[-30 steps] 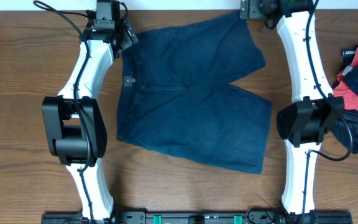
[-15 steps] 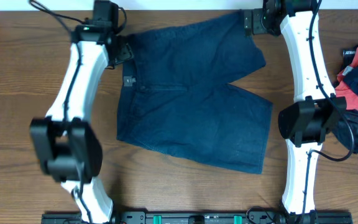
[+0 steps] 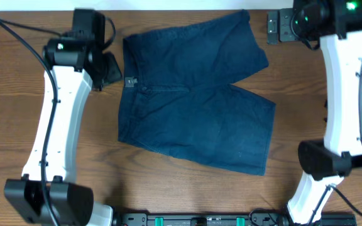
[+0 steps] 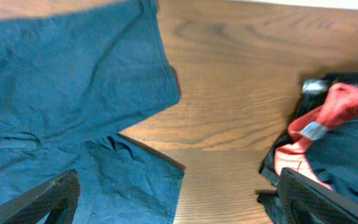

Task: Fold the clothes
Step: 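Move both grippers down to the bottom leg hems of the shorts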

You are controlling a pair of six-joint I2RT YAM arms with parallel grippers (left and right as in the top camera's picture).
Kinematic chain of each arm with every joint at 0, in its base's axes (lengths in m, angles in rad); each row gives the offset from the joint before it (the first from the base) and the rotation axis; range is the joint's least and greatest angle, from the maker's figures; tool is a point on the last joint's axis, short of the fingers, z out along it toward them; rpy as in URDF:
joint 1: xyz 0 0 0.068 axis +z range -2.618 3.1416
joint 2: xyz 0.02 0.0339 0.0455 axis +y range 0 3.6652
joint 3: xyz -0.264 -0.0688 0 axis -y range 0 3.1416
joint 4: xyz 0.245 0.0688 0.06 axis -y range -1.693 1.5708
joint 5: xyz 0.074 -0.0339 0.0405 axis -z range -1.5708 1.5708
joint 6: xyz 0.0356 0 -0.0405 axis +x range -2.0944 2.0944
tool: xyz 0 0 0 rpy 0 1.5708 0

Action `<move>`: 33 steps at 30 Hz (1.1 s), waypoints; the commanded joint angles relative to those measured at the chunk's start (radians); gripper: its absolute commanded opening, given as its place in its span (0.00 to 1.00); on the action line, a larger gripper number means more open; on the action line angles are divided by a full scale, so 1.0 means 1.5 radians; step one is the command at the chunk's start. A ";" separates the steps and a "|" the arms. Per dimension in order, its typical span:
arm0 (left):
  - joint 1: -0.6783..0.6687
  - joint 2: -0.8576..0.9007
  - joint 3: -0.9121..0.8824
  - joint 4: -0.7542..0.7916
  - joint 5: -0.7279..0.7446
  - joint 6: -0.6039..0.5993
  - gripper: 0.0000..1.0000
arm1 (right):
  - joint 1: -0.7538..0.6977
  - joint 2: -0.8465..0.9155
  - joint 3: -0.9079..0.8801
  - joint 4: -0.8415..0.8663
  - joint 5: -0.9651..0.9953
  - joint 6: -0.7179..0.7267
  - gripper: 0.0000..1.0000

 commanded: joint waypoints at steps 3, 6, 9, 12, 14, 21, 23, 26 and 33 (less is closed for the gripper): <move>-0.021 -0.132 -0.087 0.024 -0.003 -0.006 0.64 | 0.061 -0.078 0.006 -0.015 0.065 0.037 0.99; -0.031 -0.211 -0.113 0.024 -0.003 -0.006 0.64 | 0.100 -0.108 0.006 -0.064 0.083 0.072 0.99; -0.034 -0.270 -0.130 0.008 -0.003 -0.006 0.65 | 0.134 -0.127 -0.020 -0.080 0.070 0.098 0.99; -0.034 -0.303 -0.157 -0.008 -0.002 -0.006 0.65 | 0.170 -0.152 -0.090 -0.080 0.098 0.156 0.99; -0.034 -0.316 -0.181 -0.013 -0.001 -0.006 0.65 | 0.194 -0.172 -0.159 -0.079 0.134 0.220 0.99; -0.034 -0.330 -0.305 0.025 0.031 -0.029 0.65 | 0.251 -0.220 -0.449 -0.033 0.178 0.336 0.99; -0.034 -0.330 -0.351 0.060 0.051 -0.029 0.65 | 0.263 -0.228 -0.534 0.010 0.139 0.335 0.99; -0.034 -0.330 -0.408 0.101 0.068 -0.029 0.65 | 0.276 -0.230 -0.642 0.074 0.089 0.336 0.99; -0.034 -0.329 -0.460 0.135 0.072 -0.028 0.65 | 0.281 -0.230 -0.857 0.242 -0.023 0.341 0.99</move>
